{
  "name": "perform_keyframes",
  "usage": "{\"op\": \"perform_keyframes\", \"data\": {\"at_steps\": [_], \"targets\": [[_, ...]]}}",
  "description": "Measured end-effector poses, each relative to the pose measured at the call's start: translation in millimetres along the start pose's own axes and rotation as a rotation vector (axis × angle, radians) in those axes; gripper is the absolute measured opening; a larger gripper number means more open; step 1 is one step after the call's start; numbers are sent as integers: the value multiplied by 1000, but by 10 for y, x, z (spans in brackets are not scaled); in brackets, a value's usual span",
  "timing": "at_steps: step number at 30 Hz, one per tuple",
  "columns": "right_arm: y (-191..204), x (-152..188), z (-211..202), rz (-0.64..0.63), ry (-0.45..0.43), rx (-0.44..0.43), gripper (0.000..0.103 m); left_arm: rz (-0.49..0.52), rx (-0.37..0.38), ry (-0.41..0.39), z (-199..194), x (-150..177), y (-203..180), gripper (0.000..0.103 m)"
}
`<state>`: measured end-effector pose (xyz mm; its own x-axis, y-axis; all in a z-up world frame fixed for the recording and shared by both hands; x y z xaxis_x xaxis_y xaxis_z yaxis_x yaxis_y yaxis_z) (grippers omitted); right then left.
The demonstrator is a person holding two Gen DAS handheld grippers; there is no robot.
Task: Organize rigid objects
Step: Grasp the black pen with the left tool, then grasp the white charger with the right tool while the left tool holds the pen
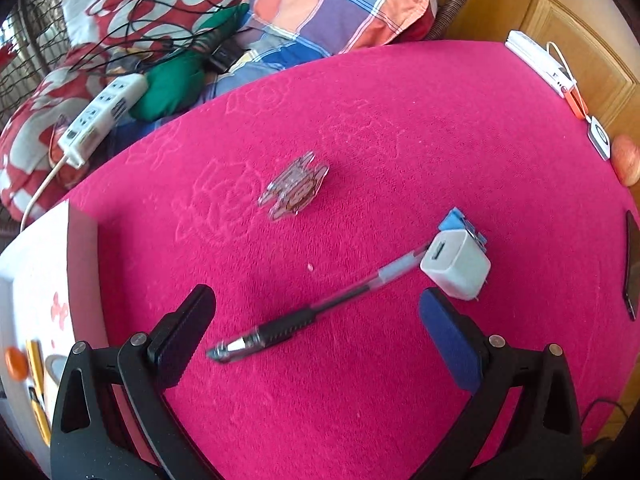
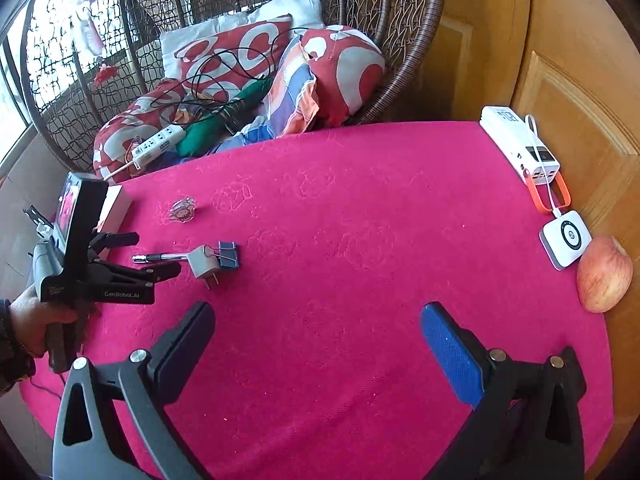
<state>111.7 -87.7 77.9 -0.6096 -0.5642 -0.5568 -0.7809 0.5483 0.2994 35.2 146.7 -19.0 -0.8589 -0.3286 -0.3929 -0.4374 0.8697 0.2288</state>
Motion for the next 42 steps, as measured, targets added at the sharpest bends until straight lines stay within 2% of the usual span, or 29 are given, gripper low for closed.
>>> {"op": "perform_keyframes", "data": {"at_steps": [4,10,13,17,18,20,21,25,28,29,32,33,36,39,42], "targets": [[10,40,30,0,18,-5,103,24,9,6,91,-57,-5,103],[15,-4,92,3,26,-7,103,79,37,37,150,90,-52,103],[37,-15,180,4,42,-20,103,59,88,34,92,151,-80,102],[66,-13,363,1,80,-38,103,89,157,44,-21,245,-187,95],[83,-24,403,1,86,-44,103,93,182,48,-52,262,-211,86],[114,-51,458,-5,93,-61,103,81,209,51,-119,282,-205,78],[135,-70,487,-15,97,-68,103,63,225,57,-133,283,-180,77],[206,-99,568,-36,114,-92,103,14,186,80,-77,251,-97,77],[271,-69,667,-33,164,-146,103,31,160,78,-68,193,-162,74],[295,-60,700,-29,182,-173,103,52,137,74,-55,173,-182,70],[356,-51,836,22,229,-282,103,94,68,52,-66,186,-183,48],[375,-55,883,37,241,-312,103,76,74,54,-72,205,-139,35],[510,-85,1035,48,273,-423,103,2,85,80,-67,272,39,16],[647,-107,1202,47,305,-504,103,-36,92,95,-89,357,129,16],[725,-159,1365,39,323,-525,103,-60,85,98,-124,408,152,16]]}}
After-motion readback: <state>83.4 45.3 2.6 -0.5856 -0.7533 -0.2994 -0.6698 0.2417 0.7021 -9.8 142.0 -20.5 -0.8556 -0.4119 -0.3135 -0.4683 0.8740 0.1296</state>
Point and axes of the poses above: each gripper's, at about its wrist camera, not at the fingertips, and z roughly the way its jaws point, y to its left, x to its underside, the point moved 4 cm from there along z, roughly the way its jaws point, and after that the axes turned 14 degrees about -x, right-handed, at the moved point
